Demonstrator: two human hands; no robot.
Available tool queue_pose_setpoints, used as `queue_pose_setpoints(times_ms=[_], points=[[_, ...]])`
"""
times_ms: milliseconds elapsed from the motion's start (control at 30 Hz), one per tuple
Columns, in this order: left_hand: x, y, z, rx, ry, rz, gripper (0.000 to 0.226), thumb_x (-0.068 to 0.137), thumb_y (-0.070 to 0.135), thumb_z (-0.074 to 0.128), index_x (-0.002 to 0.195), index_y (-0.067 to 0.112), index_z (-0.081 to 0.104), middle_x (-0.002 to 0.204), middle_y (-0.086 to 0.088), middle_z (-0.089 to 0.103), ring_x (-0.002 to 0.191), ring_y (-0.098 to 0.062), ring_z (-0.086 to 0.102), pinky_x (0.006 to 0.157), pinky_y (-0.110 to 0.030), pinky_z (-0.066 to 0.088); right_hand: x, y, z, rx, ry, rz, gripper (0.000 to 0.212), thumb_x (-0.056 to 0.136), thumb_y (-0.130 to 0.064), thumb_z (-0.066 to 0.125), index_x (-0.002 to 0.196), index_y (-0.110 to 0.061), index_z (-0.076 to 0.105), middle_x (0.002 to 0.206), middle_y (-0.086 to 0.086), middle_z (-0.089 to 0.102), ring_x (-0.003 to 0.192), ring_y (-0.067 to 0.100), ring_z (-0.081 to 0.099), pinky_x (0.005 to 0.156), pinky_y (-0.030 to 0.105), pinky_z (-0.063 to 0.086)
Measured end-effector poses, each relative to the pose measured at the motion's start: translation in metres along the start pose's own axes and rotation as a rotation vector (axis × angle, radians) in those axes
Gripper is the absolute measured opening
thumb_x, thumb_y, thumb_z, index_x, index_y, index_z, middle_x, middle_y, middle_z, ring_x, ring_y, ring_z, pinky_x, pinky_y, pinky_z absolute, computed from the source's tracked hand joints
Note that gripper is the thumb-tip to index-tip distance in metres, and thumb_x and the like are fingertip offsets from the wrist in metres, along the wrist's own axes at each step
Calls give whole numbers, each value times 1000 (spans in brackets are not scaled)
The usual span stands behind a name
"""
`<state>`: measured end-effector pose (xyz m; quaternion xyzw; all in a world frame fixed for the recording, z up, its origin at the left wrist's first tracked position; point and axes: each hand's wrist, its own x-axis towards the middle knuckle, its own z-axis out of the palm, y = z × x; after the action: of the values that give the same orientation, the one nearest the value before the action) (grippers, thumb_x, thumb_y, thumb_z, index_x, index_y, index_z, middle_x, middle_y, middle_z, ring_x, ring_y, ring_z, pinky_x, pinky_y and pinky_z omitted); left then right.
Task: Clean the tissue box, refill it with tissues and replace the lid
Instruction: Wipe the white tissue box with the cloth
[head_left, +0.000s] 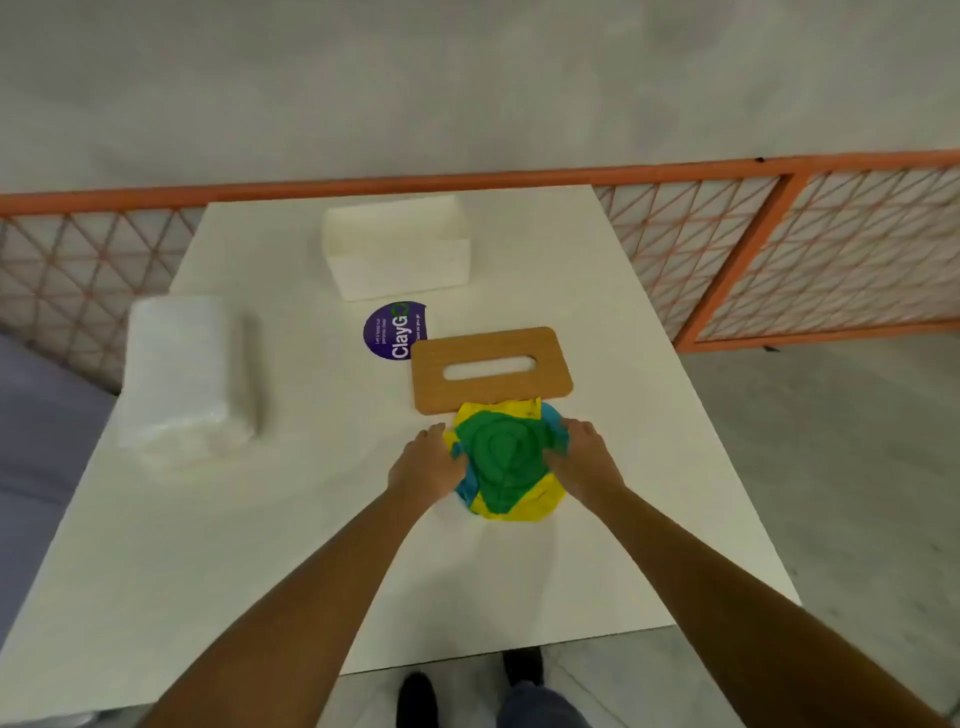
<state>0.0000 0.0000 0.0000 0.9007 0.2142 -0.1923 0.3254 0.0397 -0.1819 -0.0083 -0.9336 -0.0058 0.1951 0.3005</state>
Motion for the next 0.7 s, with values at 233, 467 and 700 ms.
queue_pose_setpoints(times_ms=[233,467,700], points=[[3,21,16,-317,32,-175,39,90,16,57,127,6,46,131,-18,53,121,-32,50,96,-33,41,20,6,0,66,-25,-10,59,86,-25,60,137,-8,36,127,14,49,122,29,42,99,36,38],[-2,36,13,-541,67,-180,22,86,17,63,105,6,63,112,-15,64,109,-30,59,95,-37,47,32,7,-7,496,-123,101,62,84,-23,67,136,-9,36,122,12,55,114,30,54,92,35,44],[-9,60,-31,-641,228,-17,29,90,18,59,117,12,56,118,-8,61,110,-25,57,99,-40,46,45,-31,-22,721,-239,-40,13,86,-29,63,97,-22,60,90,-2,65,78,14,60,67,24,49]])
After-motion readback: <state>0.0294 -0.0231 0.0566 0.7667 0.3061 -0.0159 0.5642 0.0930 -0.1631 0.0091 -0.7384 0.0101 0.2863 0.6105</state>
